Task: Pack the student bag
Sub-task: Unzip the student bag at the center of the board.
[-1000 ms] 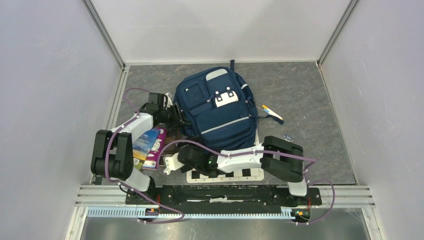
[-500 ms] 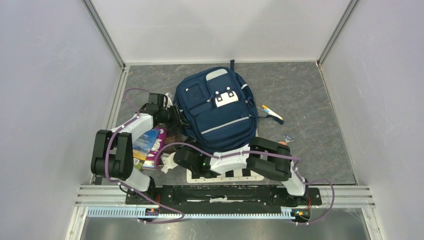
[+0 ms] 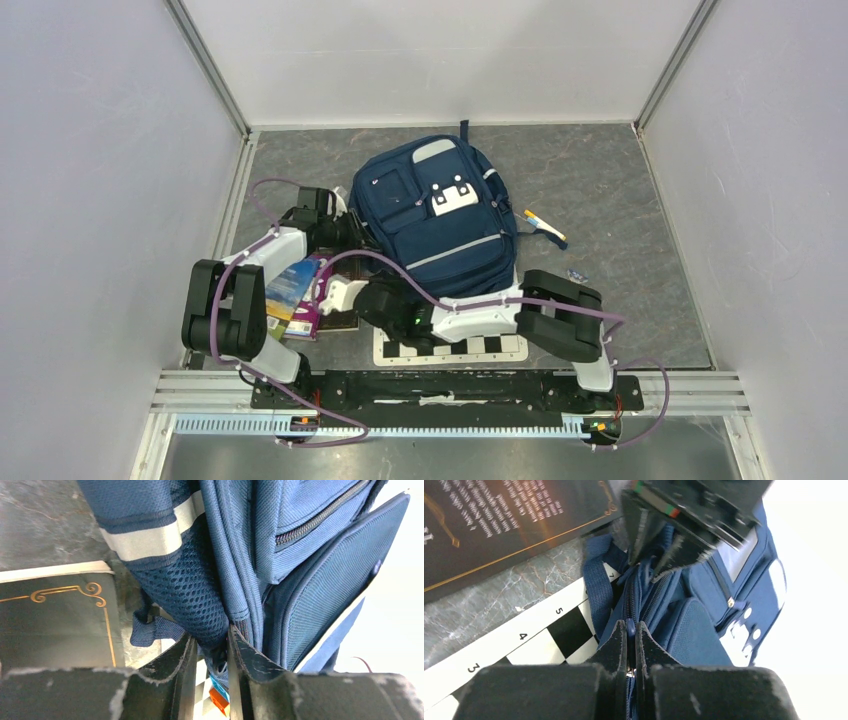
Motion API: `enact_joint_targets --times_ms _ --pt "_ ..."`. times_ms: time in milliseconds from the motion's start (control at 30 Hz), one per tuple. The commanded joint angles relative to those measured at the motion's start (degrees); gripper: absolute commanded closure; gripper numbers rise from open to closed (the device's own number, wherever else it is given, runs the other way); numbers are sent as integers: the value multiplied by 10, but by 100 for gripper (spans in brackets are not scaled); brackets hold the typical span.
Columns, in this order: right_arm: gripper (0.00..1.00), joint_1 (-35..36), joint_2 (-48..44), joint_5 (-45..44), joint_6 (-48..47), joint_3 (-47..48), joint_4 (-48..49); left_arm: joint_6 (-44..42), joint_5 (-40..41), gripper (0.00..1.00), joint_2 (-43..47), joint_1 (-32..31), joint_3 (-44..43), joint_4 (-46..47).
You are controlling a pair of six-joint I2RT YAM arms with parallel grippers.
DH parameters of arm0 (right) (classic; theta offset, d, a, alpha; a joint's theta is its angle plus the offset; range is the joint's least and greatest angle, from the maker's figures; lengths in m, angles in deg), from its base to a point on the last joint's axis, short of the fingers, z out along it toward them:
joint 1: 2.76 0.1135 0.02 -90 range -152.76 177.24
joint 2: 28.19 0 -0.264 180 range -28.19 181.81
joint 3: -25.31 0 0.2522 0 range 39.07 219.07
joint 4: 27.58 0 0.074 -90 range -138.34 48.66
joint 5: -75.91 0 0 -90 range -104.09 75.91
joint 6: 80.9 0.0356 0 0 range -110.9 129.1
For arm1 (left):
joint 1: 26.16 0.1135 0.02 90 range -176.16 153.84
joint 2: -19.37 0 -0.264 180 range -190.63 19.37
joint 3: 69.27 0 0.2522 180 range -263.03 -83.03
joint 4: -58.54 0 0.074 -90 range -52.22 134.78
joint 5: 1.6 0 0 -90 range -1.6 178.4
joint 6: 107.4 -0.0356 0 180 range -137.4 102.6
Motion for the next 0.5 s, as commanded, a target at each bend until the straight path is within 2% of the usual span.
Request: enact_joint_targets --times_ms 0,133,267,467 --pt "100 7 -100 -38 258 -19 24 16 -10 91 0 1 2 28" --pt "100 8 -138 -53 379 -57 33 10 -1 97 2 1 0 22" --pt "100 8 -170 -72 473 -96 40 5 7 98 7 1 -1 18" --pt "100 21 -247 -112 603 -221 126 2 19 98 16 3 1 18"
